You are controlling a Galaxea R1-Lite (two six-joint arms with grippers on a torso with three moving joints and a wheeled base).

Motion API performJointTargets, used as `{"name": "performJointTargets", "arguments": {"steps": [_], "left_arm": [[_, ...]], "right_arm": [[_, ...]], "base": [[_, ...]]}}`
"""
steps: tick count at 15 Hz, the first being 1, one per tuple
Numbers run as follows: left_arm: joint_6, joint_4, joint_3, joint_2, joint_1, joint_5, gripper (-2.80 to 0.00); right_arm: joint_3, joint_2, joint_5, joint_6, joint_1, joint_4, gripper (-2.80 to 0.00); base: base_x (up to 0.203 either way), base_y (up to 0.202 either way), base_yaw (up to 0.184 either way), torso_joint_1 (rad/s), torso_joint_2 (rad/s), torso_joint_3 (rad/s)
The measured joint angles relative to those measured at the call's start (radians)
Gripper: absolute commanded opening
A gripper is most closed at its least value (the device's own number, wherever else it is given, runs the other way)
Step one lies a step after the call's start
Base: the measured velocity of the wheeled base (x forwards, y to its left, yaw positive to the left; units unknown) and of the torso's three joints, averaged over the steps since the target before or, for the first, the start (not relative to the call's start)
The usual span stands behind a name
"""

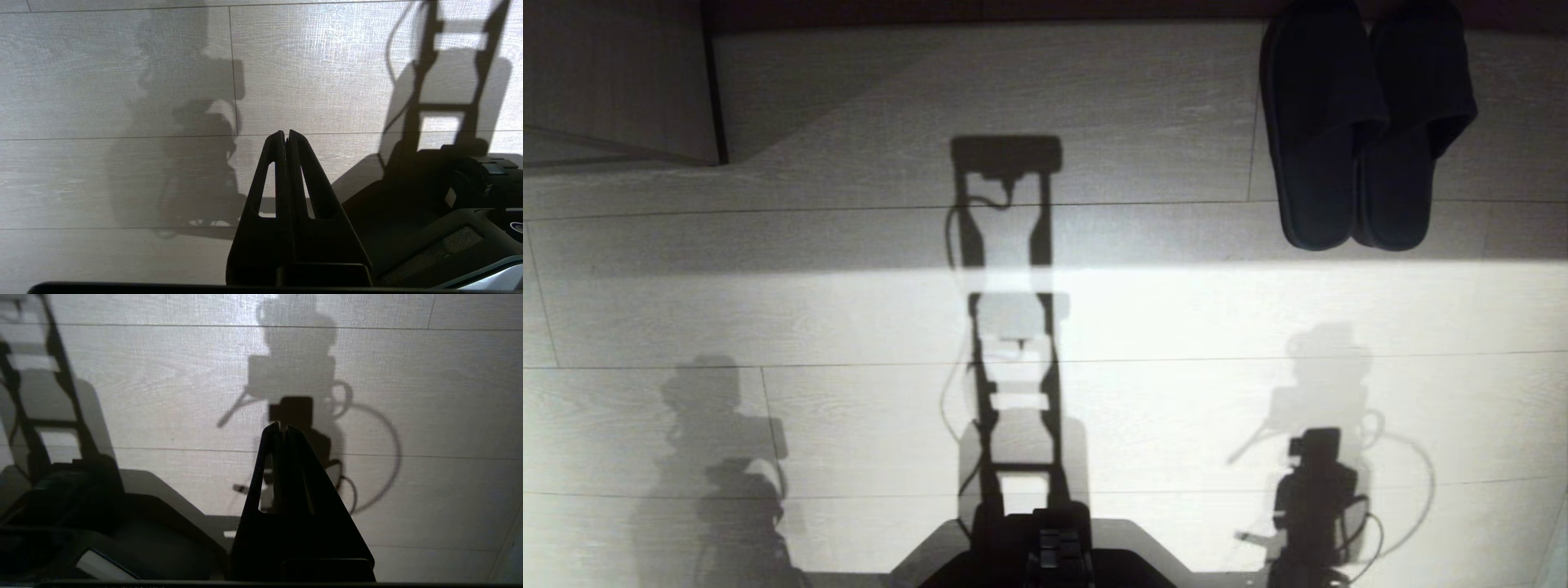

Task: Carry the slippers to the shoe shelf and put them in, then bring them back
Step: Pick up the slippers on the floor

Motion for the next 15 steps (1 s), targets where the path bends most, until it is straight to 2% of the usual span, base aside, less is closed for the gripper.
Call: {"name": "performJointTargets", "arguments": {"steps": [5, 9, 15], "left_arm": [[0.000, 0.000, 0.000, 0.000, 0.000, 0.000, -2.80], [0.000, 0.000, 0.000, 0.000, 0.000, 0.000, -2.80], [0.000, 0.000, 0.000, 0.000, 0.000, 0.000, -2.80]], "right_arm": [[0.011, 0.430, -0.130, 0.031, -0.016, -0.418, -2.80], [-0.057, 0.693, -0.167, 0.009, -0.028, -0.751, -2.80], [-0.301, 0.987, -0.173, -0.007, -0.030, -0.791, -2.80]], "base": [[0.000, 0.000, 0.000, 0.000, 0.00, 0.000], [0.000, 0.000, 0.000, 0.000, 0.00, 0.000], [0.000, 0.000, 0.000, 0.000, 0.00, 0.000]]}}
